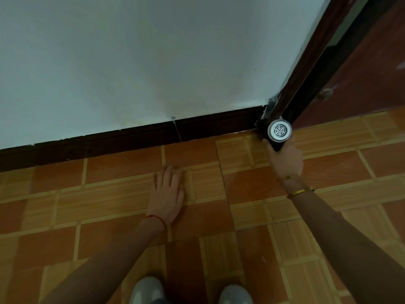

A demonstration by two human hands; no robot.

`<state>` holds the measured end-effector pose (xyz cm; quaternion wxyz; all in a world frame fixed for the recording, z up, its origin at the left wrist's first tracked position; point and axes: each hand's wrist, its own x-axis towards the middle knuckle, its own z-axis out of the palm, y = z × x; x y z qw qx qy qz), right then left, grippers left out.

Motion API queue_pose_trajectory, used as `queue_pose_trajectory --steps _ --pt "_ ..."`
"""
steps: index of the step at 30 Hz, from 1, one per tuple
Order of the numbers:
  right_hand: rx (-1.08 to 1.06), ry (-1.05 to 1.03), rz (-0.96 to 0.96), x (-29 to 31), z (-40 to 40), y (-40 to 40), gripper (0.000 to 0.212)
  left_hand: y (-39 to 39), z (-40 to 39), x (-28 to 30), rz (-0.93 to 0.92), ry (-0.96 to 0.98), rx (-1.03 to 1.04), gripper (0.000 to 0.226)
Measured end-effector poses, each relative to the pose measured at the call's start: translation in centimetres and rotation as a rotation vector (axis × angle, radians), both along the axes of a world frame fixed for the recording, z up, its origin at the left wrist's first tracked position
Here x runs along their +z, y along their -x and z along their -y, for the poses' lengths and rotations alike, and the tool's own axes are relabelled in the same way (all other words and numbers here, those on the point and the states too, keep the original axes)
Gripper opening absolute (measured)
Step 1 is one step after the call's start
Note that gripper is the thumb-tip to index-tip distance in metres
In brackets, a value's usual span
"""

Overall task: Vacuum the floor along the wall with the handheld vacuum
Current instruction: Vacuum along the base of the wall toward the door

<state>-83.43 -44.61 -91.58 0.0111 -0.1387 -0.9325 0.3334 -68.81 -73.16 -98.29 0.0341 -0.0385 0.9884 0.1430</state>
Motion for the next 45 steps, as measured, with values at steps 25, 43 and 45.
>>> queue_pose_trajectory --steps 25,43,45 --pt "0.284 0.074 0.006 -0.6 4.3 -0.9 0.072 2.0 -1.6 -3.2 -0.076 -0.002 -0.006 0.052" --pt "0.370 0.030 0.082 0.7 1.7 -4.8 0.061 2.0 -2.0 -3.1 -0.080 0.042 -0.018 0.055" --pt "0.304 -0.021 0.059 0.6 1.1 -5.6 0.065 2.0 -2.1 -3.2 -0.075 0.039 -0.016 0.055"
